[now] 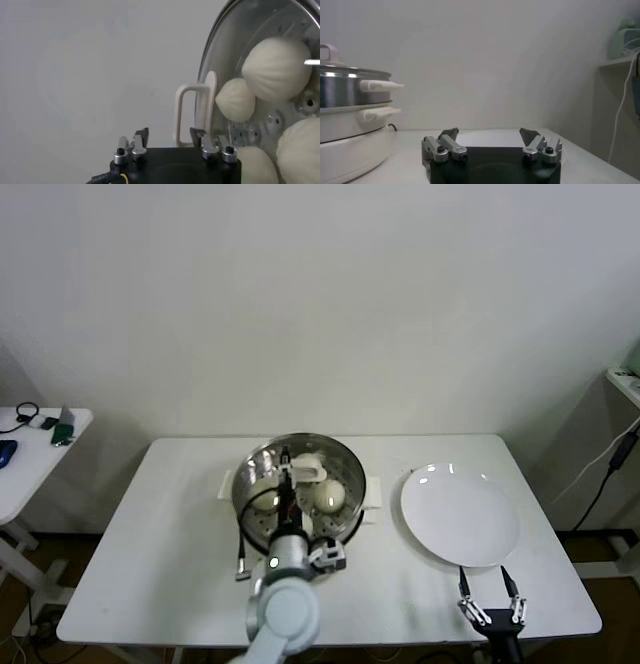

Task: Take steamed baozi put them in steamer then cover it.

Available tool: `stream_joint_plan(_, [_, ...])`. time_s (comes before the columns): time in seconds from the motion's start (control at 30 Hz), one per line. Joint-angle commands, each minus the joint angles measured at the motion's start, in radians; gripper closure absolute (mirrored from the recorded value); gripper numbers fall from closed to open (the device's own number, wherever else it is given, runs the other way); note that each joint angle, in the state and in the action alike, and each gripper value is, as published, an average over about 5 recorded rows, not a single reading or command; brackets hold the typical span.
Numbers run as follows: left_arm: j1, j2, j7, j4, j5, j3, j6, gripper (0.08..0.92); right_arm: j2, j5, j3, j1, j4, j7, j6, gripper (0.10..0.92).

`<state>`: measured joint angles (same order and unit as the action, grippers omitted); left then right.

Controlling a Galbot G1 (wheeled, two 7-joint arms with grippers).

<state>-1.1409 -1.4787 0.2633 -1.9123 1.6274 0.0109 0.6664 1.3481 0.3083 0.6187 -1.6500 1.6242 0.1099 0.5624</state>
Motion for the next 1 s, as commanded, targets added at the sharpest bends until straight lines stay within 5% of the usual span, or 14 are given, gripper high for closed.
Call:
stream_joint_plan(0.03, [-0.008, 0.071, 0.012, -0.081, -0.144, 0.004, 0.002, 0.389, 0.009, 0.002, -0.011, 0.013, -0.002, -0.017, 0.0, 0.203])
stream_joint_plan(0.27, [-0.059, 0.189, -0.061, -0.254, -0.484, -0.012, -0.046, 0.203, 0.006, -0.002, -0.026, 0.026, 0.001, -0.055, -0.029, 0.203])
stream_joint_plan(0.53, [-0.142, 0.286, -0.204, -0.312, -0.838, -0.151, -0.215, 0.177, -0.007, 0.008, -0.022, 0.025, 0.023, -0.072, -0.038, 0.203])
stream_joint_plan(0.73, [-0.238, 0.278, -0.338, -0.31, -1.295, -0.387, -0.585, 0.177, -0.003, -0.002, -0.02, 0.021, 0.037, -0.089, -0.034, 0.203])
stream_joint_plan(1.0, [-0.335, 0.262, -0.297, -0.174, -1.911, -0.802, -0.704, 0.177, -0.006, -0.027, -0.008, 0.02, 0.053, -0.094, -0.045, 0.203])
